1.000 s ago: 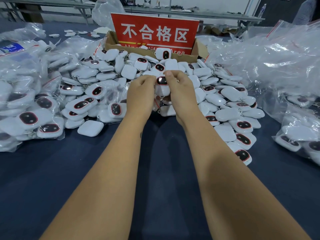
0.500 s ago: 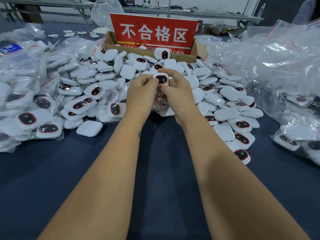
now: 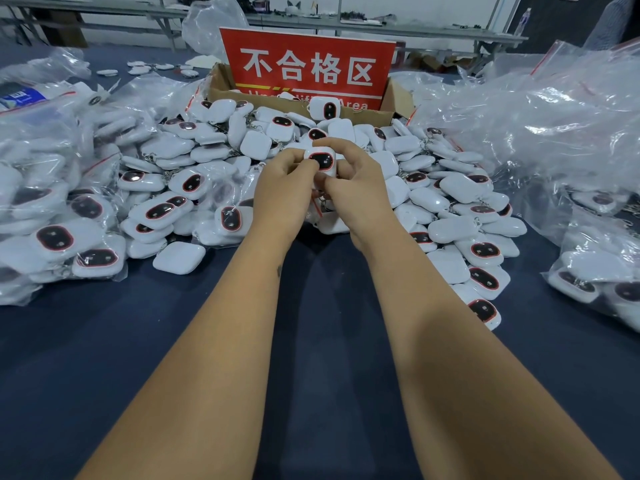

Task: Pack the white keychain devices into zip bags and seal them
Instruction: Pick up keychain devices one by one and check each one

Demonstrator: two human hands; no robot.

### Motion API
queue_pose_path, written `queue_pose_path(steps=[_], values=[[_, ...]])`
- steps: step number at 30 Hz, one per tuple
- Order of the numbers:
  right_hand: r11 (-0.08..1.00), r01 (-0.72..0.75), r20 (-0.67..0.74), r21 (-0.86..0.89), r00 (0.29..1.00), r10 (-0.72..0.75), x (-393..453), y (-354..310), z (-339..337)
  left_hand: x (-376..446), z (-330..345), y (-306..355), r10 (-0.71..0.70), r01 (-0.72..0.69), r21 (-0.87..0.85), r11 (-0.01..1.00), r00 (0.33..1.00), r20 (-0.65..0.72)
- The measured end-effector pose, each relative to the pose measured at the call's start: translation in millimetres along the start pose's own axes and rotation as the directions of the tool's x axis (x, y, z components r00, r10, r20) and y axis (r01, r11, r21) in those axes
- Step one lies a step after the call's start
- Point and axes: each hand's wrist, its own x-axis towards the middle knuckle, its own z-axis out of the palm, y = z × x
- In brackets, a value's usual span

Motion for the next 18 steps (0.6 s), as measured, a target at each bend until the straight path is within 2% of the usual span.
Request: queue_pose_path(steps=[7,12,18], values=[[0.998,-0.050,0.009,0.029,0.999,0.049,-0.2,-2.6,0.0,0.8,0.5,-0.5,-0.011,0.011,0.036,0.999,1.000,-0.012],[0.982,-0.106,-0.029,0.155,0.993,0.112,-0.4,-7.1,1.0,-0.6,0.6,-0.6,0.013,-0.013,0.024,1.000,1.000,-0.003],[0.981,-0.114,-0.056,0.157,0.991,0.124,-1.8,-9.1,1.5,0.1,0.3,-1.0,0.033,-0.033,0.051,0.998,0.999,-0.013]])
